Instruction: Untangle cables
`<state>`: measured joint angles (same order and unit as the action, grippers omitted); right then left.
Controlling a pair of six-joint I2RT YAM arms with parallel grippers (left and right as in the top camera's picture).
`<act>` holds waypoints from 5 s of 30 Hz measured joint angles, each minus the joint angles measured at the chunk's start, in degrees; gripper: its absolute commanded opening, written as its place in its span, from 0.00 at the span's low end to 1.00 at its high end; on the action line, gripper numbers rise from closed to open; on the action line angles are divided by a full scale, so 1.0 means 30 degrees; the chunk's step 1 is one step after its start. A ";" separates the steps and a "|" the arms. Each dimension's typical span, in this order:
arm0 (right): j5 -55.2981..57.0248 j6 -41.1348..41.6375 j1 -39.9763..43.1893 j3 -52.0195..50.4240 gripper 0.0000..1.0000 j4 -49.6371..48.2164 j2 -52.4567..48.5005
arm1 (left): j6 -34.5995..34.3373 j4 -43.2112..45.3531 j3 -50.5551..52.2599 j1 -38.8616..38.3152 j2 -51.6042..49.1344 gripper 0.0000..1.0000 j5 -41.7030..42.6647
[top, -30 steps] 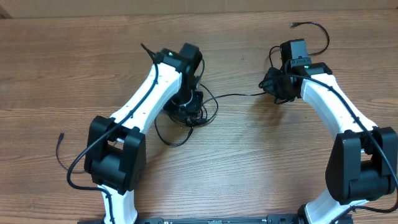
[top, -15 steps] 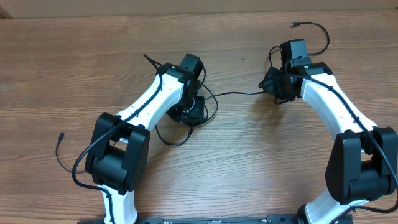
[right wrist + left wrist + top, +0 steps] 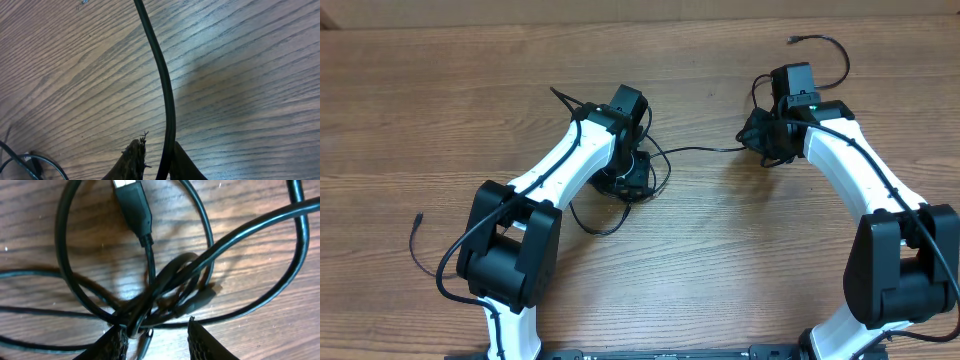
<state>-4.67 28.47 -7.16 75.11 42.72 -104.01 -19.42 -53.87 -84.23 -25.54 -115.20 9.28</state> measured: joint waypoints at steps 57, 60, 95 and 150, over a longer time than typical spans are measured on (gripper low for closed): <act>-0.5537 0.3504 -0.6739 0.0109 0.09 -0.3235 -0.4590 | -0.0568 0.2900 0.1705 0.0000 0.0000 0.36 -0.0044; -0.5340 0.3599 -0.6732 0.0117 0.04 -0.3249 -0.4714 | -0.0568 0.2929 0.1712 0.0007 0.0000 0.35 -0.0044; -0.4932 0.3504 -0.6754 0.0138 0.04 -0.3395 -0.4750 | 0.0517 -0.6608 -0.5450 0.3198 -0.0357 0.04 0.2812; -0.4932 0.3504 -0.6754 0.0146 0.04 -0.3402 -0.4758 | -0.5326 0.2259 0.1559 0.1545 -0.0364 0.37 0.1078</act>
<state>-19.46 38.98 -27.42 75.55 32.51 -118.28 -35.40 -47.09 -79.55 -20.91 -116.29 12.51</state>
